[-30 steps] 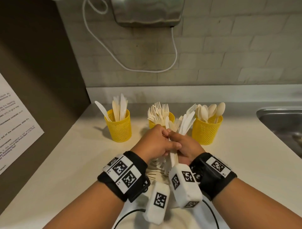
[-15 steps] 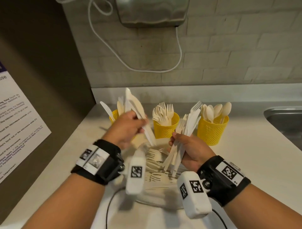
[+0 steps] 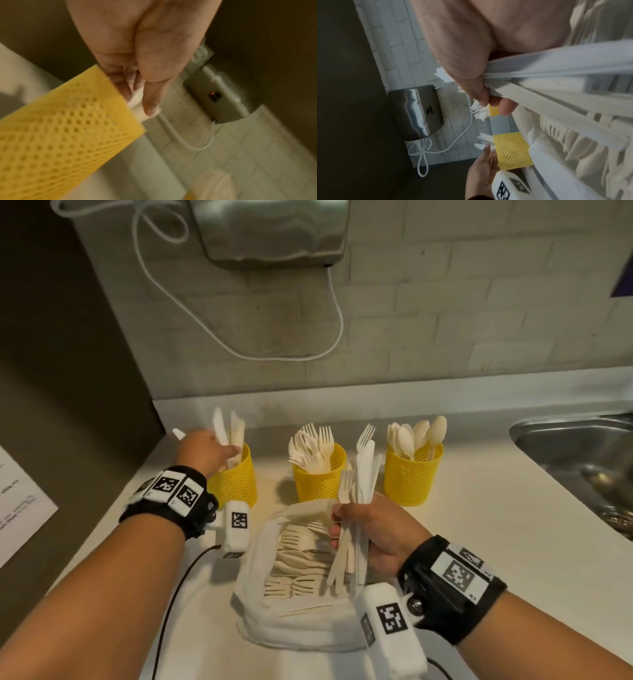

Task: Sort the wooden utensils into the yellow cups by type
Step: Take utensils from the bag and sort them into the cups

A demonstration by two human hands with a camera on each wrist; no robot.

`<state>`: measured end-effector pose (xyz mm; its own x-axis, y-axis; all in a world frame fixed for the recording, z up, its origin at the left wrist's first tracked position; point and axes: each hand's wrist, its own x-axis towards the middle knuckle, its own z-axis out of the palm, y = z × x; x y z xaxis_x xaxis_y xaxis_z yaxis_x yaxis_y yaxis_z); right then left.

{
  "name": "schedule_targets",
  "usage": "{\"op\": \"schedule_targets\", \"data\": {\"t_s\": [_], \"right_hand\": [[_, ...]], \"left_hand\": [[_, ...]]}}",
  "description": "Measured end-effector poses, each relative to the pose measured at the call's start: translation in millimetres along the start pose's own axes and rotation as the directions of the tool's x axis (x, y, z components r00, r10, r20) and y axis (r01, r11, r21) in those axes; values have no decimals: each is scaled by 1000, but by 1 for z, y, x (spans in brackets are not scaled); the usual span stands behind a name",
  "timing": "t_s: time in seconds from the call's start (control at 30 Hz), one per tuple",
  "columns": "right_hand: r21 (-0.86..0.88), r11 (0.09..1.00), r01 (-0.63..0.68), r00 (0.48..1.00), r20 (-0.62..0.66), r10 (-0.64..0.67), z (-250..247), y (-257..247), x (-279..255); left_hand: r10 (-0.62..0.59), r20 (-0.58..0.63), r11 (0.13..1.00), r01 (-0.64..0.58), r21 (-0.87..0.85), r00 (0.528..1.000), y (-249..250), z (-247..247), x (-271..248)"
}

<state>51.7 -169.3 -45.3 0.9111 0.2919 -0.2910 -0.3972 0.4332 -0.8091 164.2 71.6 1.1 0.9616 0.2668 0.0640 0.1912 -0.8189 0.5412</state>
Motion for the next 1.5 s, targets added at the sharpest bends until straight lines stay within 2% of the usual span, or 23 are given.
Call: {"op": "schedule_targets", "data": {"t_s": [0.07,0.13,0.17,0.23,0.3,0.33,0.4,0.53,0.57,0.63,0.77,0.87,1.07,1.17,1.27,1.4,1.5], "right_hand": [[9,1000,-7,1000,14,7,-2,-2,0],[1,1000,-2,1000,25,2,-1,-1,2],[-20,1000,9,1000,28,-8,0,0,3],[-86,995,46,999,10,-45,3,2,7],[-213,971,104,994,-17,-110,7,6,12],[-290,947,137,989,-20,-149,10,7,13],[-443,880,169,977,-41,-209,16,8,13],[-650,744,154,976,-18,-218,15,5,12],[-644,750,150,979,-9,-203,14,4,11],[-542,826,154,986,24,-168,12,4,10],[-154,986,57,991,125,-38,7,4,10],[84,995,-59,984,173,44,4,4,10],[49,999,20,992,122,-25,5,4,8],[42,999,11,996,89,-15,5,5,9],[84,996,-30,992,124,19,6,4,9],[171,976,-134,978,179,103,5,3,10],[149,985,-87,991,118,70,4,3,14]], "left_hand": [[9,-137,1000,-12,-17,991,3,-8,-10],[52,-264,980,-100,-174,963,10,-9,-37],[80,-243,954,-145,-261,967,18,-6,-56],[174,-18,899,-166,-405,985,36,10,-92],[261,212,867,-132,-481,942,53,32,-117],[285,271,866,-126,-483,920,59,42,-123],[306,307,895,-162,-416,901,67,55,-126],[301,259,923,-212,-321,918,71,64,-121],[306,253,920,-217,-327,918,71,65,-120],[299,251,904,-190,-382,921,70,65,-117],[287,283,868,-123,-482,915,63,62,-113],[279,310,825,-61,-562,909,60,60,-112],[254,346,761,34,-647,903,52,60,-106],[235,328,741,50,-670,915,50,61,-106],[246,305,737,27,-675,920,50,59,-105],[260,374,745,61,-664,890,45,53,-102],[269,440,726,120,-677,857,42,49,-102]]}}
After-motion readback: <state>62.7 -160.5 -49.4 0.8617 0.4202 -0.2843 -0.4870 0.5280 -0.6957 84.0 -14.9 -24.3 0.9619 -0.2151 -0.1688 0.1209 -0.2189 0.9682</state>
